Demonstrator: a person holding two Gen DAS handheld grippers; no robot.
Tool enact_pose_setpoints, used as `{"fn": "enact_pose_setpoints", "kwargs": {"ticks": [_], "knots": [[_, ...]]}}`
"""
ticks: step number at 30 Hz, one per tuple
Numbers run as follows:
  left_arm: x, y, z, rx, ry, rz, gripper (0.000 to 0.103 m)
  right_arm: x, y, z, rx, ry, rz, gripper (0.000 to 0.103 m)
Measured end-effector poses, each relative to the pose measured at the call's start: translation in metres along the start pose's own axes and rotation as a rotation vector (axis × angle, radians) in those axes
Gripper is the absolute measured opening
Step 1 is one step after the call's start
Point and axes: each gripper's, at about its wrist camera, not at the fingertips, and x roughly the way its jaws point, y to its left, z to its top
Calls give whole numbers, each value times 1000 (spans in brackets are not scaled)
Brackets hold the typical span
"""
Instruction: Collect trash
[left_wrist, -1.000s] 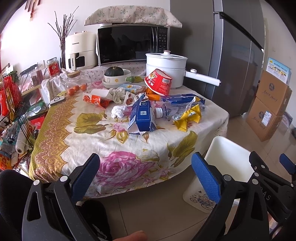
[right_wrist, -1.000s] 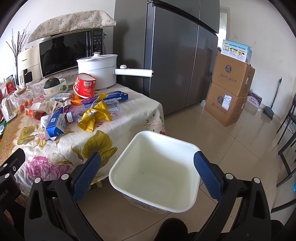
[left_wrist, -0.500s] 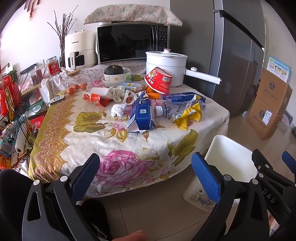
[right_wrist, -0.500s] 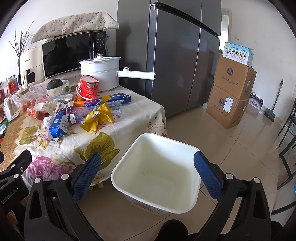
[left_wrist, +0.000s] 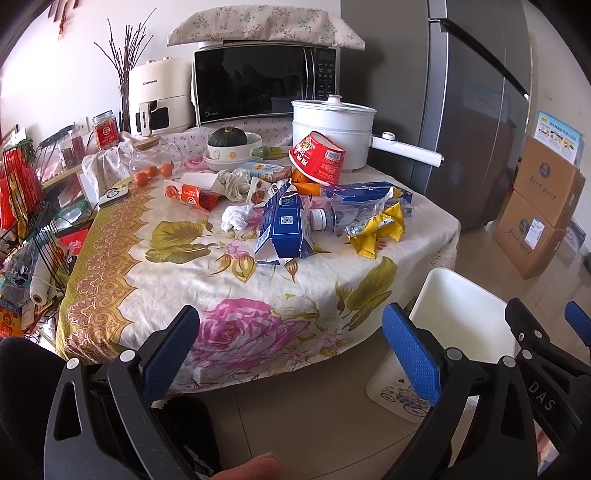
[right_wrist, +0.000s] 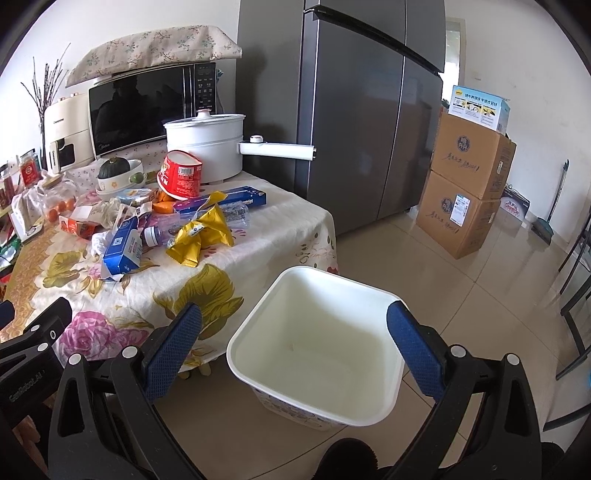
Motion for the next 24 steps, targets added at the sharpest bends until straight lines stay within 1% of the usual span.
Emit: {"fn": "enact_pose_setpoints", "kwargs": {"ticks": [15,19,24], "knots": [[5,-1,2,-1,24,3,96,1,3,-1,-2,5,1,96],[8,-1,2,-4,33,5,96,5,3,-2,-3,16,3,96],[16,3,3,-21,60,4,96,13,6,-1,-1,49,14,96]]}}
